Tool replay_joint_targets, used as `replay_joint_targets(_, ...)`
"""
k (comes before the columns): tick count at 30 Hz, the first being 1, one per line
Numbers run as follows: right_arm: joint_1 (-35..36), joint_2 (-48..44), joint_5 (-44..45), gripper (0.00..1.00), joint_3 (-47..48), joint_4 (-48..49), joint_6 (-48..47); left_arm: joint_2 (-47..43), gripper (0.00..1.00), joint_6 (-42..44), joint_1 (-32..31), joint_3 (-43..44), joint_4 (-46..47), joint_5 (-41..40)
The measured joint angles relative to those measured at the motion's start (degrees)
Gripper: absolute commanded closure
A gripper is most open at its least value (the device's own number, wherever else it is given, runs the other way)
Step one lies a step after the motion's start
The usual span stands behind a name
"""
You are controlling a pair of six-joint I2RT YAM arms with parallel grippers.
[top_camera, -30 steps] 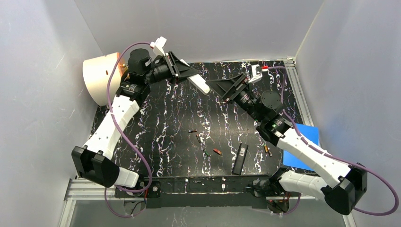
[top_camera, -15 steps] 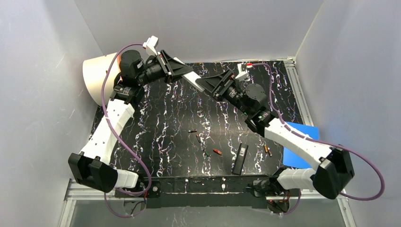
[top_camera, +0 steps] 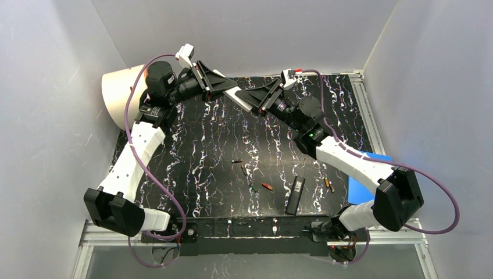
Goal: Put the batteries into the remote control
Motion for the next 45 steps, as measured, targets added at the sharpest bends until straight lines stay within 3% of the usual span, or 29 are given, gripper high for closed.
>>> replay_joint_targets(2,0.0,1.1,-1.0,0.61,1.1,0.7,0.7,0.0,1.00,0.0,0.0,0.0,-0.1,-0.4)
replay_joint_targets(7,-0.4,1.5,-1.7,0.66,0.0,3.6,2.1,-0.3,1.00,-0.1,0.0,-0.4,-0.5,-1.7)
replay_joint_targets(23,-1.9,1.1,-6.4,0.68,-7.2,13.6,3.7,-3.4,1.00,0.4,-1.6,-4.9,-2.2,-5.0)
replay_joint_targets(35,-3.8,1.6,-6.5,0.29,-5.4,1.4,1.7,-5.0,1.00,-0.8,1.4,-10.2,1.0,-11.5)
replay_joint_targets(38,-4.3,1.8,-6.8,0.27,-2.8,-1.4,1.8,-5.0,1.00,-0.5,1.4,-10.3,1.6,-11.3)
replay_joint_targets(45,-6.0,1.8,-8.8,0.35,1.0,-6.8,2.1,-4.0,1.00,1.9,1.2,-10.0,1.4,-11.0)
